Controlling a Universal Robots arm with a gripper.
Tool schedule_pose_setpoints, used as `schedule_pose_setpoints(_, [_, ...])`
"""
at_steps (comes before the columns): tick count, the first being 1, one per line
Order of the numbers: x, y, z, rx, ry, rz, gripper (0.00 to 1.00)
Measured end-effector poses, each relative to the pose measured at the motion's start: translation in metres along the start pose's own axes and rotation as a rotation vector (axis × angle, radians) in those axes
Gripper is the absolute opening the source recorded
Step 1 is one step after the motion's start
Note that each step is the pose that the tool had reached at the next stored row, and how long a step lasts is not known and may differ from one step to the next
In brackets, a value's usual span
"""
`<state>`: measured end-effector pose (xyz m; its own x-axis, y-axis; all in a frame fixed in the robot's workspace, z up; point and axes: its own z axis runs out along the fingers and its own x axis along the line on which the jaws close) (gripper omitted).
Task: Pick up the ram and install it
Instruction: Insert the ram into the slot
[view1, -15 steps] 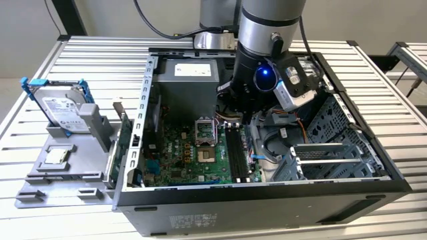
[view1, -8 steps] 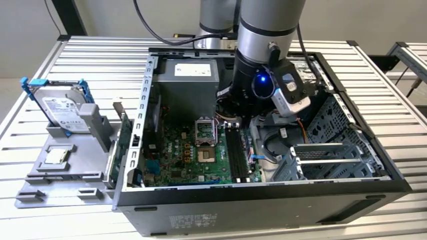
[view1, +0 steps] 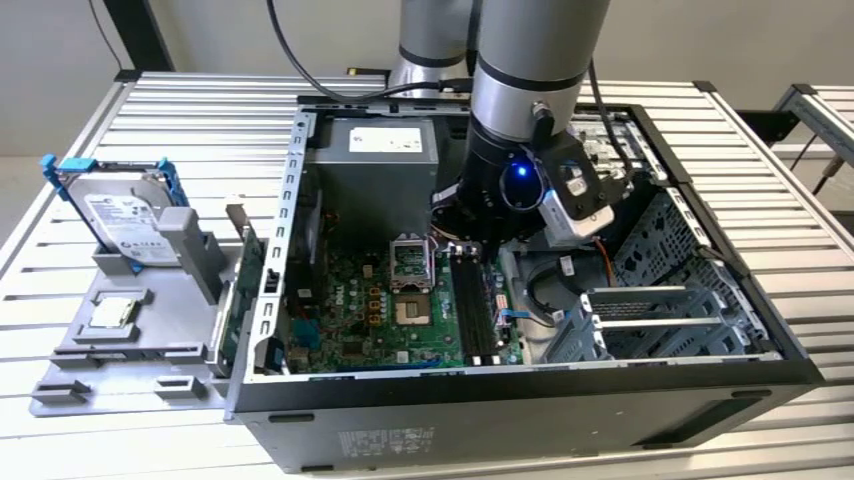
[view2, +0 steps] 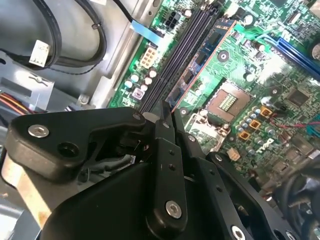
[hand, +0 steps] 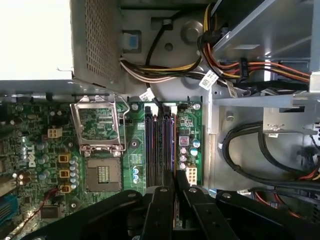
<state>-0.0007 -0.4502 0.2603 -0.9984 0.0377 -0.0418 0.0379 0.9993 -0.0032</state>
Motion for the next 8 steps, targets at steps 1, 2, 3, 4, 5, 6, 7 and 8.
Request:
schedule_pose_setpoints(1, [0.0001,0.0,0.0018,0.0,0.0,0.0,0.0])
schedule_pose_setpoints(2, [0.0002,0.0,0.0036,0.0,0.0,0.0,0.0])
schedule_pose_setpoints(3, [0.0002,0.0,0.0054,0.0,0.0,0.0,0.0])
schedule_pose_setpoints(4, [0.0004,0.0,0.0072,0.0001,0.0,0.0,0.0])
schedule_pose_setpoints(5, [0.0005,0.0,0.0091,-0.0001,0.0,0.0,0.0])
schedule_pose_setpoints(6, [0.0005,0.0,0.0109,0.0,0.0,0.0,0.0])
schedule_pose_setpoints(7, [0.0006,0.0001,0.0128,-0.0001,0.0,0.0,0.0])
schedule_pose_setpoints(8, [0.0006,0.0,0.0146,-0.0001,0.0,0.0,0.0])
